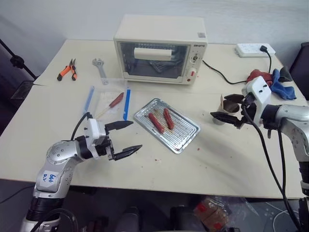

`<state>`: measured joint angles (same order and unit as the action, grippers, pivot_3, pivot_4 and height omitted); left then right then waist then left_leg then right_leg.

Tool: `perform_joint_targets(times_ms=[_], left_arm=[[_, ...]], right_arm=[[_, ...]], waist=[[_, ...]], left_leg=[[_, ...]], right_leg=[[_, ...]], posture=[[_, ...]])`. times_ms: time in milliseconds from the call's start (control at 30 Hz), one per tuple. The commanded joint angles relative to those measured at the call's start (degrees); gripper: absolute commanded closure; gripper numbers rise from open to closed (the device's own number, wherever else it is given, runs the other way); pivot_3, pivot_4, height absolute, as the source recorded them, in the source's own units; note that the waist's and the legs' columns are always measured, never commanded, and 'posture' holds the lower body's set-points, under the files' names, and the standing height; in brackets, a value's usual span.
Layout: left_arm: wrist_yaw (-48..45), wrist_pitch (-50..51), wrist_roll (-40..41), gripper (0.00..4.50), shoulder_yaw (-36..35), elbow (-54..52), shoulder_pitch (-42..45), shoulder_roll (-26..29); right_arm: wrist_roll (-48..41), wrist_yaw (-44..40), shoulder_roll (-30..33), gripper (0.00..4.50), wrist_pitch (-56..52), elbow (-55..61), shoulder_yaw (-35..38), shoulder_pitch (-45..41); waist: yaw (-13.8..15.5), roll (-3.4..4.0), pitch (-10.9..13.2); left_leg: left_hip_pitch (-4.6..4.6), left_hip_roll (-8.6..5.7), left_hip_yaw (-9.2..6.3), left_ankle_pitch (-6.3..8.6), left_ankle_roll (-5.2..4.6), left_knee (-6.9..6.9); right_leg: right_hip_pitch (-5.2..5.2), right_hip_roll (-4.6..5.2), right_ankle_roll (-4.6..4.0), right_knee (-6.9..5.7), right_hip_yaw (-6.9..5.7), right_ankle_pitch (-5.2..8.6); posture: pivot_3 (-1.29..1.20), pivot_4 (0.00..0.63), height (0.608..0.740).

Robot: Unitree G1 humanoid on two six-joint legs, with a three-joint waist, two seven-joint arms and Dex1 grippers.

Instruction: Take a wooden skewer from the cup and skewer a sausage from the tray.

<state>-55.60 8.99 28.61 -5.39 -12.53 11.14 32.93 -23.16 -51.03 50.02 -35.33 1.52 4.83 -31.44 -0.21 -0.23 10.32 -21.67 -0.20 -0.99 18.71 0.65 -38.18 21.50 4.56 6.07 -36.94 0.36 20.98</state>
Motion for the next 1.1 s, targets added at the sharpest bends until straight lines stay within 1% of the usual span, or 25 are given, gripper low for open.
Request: perform_joint_targets(times_ms=[33, 267, 567, 933, 1100], left_arm=[[-0.01, -0.51, 0.02, 0.04, -0.22, -0.78, 0.31, 0.14], [-0.06, -0.5, 0.06, 0.04, -0.23, -0.83, 0.28, 0.17], [-0.03, -0.39, 0.1, 0.04, -0.48, -1.11, 0.06, 0.41], [0.35, -0.32, 0.01, 0.04, -0.27, -1.13, 0.49, 0.14], [0.42, -0.33, 0.01, 0.04, -0.27, -1.19, 0.37, 0.15]], right_arm=[[0.38, -0.43, -0.43, 0.0, 1.17, 0.27, 0.51, 0.4], [1.74, -1.05, -1.4, 0.0, 2.18, -1.14, 0.06, 0.19], [2.66, -1.63, 0.16, 0.0, 2.1, -1.63, 1.15, -0.36], [4.34, -1.54, -0.66, 0.0, 4.22, -5.89, 1.18, -2.95], [4.02, -2.03, -1.85, 0.0, 3.81, -5.28, -0.02, -2.99]], waist=[[-0.01, 0.0, 0.0], [-0.02, 0.0, 0.0], [-0.01, 0.0, 0.0], [-0.05, 0.0, 0.0], [-0.04, 0.0, 0.0]], left_leg=[[0.0, 0.0, 0.0, 0.0, 0.0, 0.0], [0.0, 0.0, 0.0, 0.0, 0.0, 0.0], [0.0, 0.0, 0.01, 0.0, 0.0, 0.0], [0.0, 0.0, 0.01, 0.0, 0.0, 0.0], [0.0, 0.0, 0.01, 0.0, 0.0, 0.0]], right_leg=[[0.0, 0.0, 0.0, 0.0, 0.0, 0.0], [0.0, 0.0, 0.0, 0.0, 0.0, 0.0], [0.0, 0.0, 0.0, 0.0, 0.01, 0.0], [0.0, 0.0, 0.0, 0.0, 0.01, 0.0], [0.0, 0.0, 0.0, 0.0, 0.0, 0.0]], posture=[[0.0, 0.15, 0.74], [0.0, 0.15, 0.74], [0.0, 0.15, 0.74], [0.0, 0.15, 0.74], [0.0, 0.15, 0.74]])
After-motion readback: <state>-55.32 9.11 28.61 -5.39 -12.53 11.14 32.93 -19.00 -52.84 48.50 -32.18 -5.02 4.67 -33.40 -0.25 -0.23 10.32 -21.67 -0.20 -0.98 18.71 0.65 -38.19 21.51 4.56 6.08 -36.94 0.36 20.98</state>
